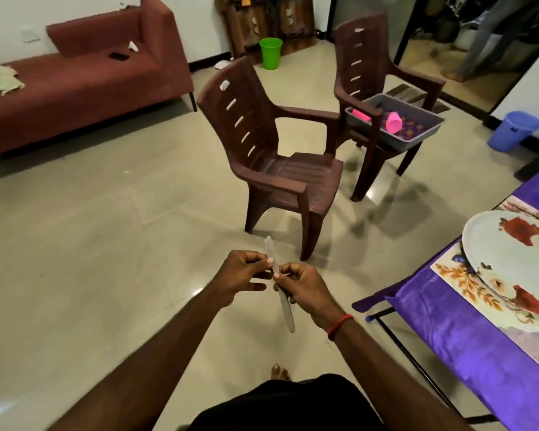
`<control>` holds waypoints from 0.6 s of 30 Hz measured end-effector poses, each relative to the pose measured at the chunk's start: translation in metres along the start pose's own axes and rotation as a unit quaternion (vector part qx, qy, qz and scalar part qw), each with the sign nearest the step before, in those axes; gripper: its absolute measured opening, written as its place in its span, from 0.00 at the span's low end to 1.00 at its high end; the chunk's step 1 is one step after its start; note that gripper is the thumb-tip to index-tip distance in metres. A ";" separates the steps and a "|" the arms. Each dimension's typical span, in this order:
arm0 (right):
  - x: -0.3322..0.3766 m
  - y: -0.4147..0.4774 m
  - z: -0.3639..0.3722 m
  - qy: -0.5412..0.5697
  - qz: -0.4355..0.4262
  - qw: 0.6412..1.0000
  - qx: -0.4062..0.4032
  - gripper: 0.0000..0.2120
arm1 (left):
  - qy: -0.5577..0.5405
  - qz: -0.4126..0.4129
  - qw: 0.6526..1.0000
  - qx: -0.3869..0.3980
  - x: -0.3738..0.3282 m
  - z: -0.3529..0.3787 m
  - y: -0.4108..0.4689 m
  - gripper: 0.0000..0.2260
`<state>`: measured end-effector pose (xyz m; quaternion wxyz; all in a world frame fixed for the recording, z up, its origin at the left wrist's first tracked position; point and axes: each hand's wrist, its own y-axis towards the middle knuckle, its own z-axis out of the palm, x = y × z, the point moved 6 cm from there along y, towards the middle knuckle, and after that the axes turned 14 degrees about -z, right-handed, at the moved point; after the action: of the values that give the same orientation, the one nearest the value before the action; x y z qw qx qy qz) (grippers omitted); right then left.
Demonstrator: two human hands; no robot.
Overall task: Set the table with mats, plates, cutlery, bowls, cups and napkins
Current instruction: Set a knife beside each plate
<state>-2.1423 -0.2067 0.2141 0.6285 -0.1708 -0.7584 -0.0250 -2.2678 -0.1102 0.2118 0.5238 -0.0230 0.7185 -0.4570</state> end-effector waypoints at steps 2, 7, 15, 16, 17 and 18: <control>0.001 0.016 -0.010 0.001 0.002 1.000 -0.012 0.06 | 0.008 0.003 1.000 0.010 -0.017 0.001 0.019 0.09; -0.003 0.042 -0.033 0.038 0.024 0.997 -0.067 0.03 | 0.036 -0.006 0.999 0.040 -0.047 0.017 0.061 0.10; -0.013 0.090 -0.082 0.061 0.053 0.979 -0.189 0.06 | 0.124 -0.017 0.982 0.144 -0.101 0.056 0.141 0.09; -0.012 0.097 -0.089 0.056 0.054 0.977 -0.201 0.06 | 0.132 -0.012 0.979 0.154 -0.110 0.061 0.150 0.09; -0.011 0.106 -0.096 0.054 0.056 0.973 -0.219 0.06 | 0.142 -0.009 0.976 0.167 -0.121 0.066 0.160 0.09; -0.010 0.113 -0.102 0.056 0.059 0.968 -0.236 0.06 | 0.152 -0.008 0.972 0.179 -0.132 0.069 0.169 0.10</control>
<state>-2.0114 -0.1288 0.2056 0.6123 -0.3575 -0.6829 -0.1758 -2.0796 0.0118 0.1904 0.4008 0.1355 0.6957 -0.5805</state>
